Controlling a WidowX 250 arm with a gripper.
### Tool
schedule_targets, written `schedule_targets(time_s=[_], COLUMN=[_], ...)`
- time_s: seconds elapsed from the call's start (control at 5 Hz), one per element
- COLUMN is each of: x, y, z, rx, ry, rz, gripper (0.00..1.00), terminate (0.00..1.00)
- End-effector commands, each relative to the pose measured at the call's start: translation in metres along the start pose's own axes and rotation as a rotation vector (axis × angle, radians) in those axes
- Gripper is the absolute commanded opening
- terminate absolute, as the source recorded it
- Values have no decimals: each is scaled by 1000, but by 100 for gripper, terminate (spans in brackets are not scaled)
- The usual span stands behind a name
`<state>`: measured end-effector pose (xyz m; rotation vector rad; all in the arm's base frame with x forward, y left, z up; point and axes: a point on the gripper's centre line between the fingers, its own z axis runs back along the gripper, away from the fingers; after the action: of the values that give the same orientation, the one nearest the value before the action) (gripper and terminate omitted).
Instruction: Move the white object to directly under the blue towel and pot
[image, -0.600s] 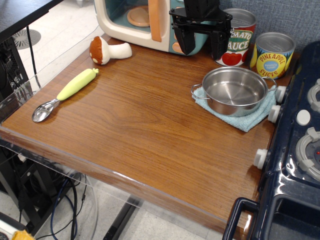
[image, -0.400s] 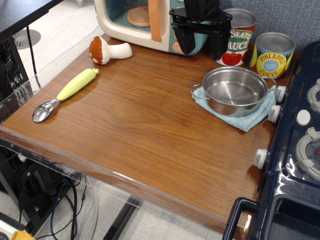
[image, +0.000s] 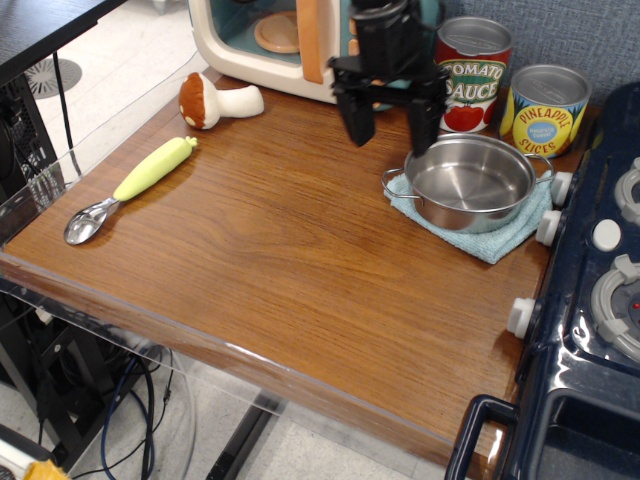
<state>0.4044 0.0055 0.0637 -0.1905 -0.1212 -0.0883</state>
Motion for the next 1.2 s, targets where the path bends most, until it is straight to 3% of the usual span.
schedule_targets(time_s=[0.0, 0.2, 0.4, 1.0], x=[-12, -14, -14, -2], y=[33, 66, 93, 158], z=[53, 65, 77, 65], rx=[52, 165, 226, 369], ry=[-143, -243, -272, -231], rz=[160, 293, 401, 684], gripper=[100, 100, 100, 100], terminate=[0, 0, 0, 0])
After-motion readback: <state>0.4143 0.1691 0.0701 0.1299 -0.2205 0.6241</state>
